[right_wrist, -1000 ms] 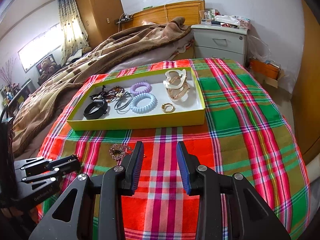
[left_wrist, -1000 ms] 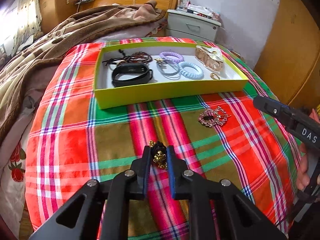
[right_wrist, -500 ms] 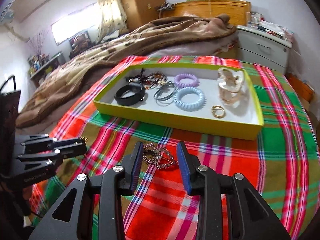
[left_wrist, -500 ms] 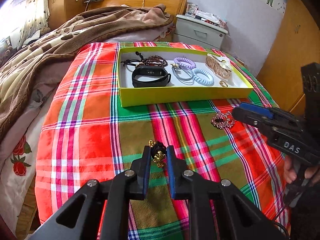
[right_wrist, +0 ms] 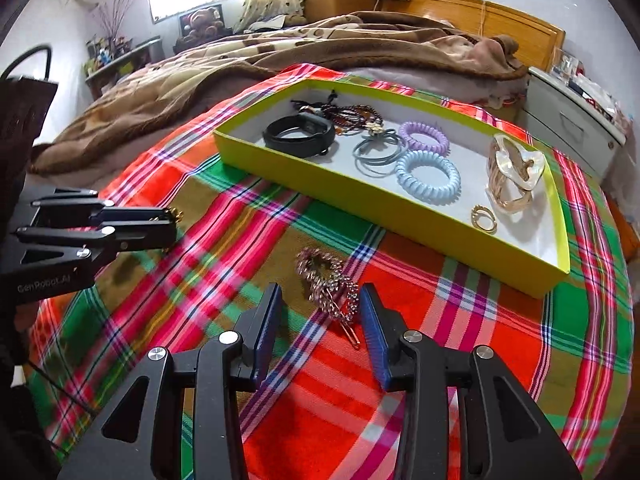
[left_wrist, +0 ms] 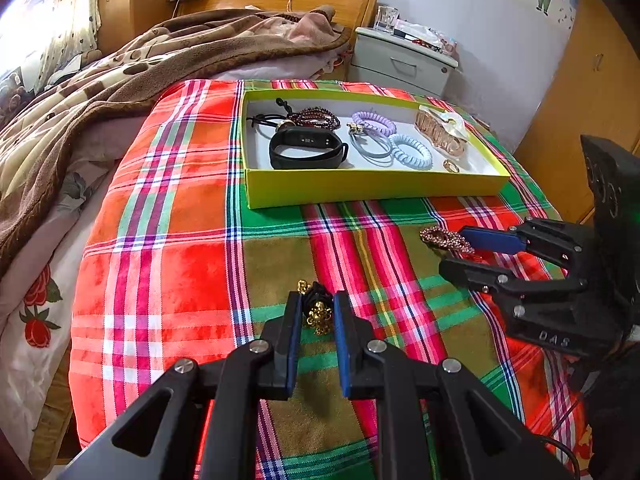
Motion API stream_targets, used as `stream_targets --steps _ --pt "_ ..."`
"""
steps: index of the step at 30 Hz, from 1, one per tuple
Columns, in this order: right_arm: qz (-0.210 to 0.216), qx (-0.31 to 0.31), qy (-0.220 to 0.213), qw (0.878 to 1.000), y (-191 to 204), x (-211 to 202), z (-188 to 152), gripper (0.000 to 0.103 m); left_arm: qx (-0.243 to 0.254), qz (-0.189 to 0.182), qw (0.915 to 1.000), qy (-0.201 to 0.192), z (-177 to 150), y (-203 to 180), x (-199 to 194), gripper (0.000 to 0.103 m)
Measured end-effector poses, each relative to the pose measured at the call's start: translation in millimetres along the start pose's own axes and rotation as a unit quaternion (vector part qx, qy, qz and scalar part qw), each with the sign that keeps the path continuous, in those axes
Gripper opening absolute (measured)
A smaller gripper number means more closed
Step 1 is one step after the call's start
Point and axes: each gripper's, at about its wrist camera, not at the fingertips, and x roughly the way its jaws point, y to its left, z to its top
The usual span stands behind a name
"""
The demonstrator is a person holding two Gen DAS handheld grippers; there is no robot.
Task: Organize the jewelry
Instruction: 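Grasp the gold ornamental hair clip with the left tool while the right tool grasps the pink rhinestone clip, then carry the gold clip and pink rhinestone clip into the yellow box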
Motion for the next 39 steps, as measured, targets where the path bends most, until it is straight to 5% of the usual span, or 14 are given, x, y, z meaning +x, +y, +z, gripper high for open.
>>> stream_targets --steps 10,14,39 --pt "-0.002 0.054 -0.009 0.998 -5.8 2.6 4.0 0.041 0.005 0.001 1.0000 -0.002 1.0 -0.7 -0.3 0.016" --pt "-0.024 0.059 -0.011 0.998 -4.5 1.9 3.9 0.024 0.005 0.001 1.0000 -0.005 1.4 -0.3 -2.2 0.016" --pt "-0.046 0.076 -0.078 0.993 -2.4 -37.2 13.6 0.024 0.011 0.006 0.9993 -0.035 21.7 3.3 -20.5 0.016"
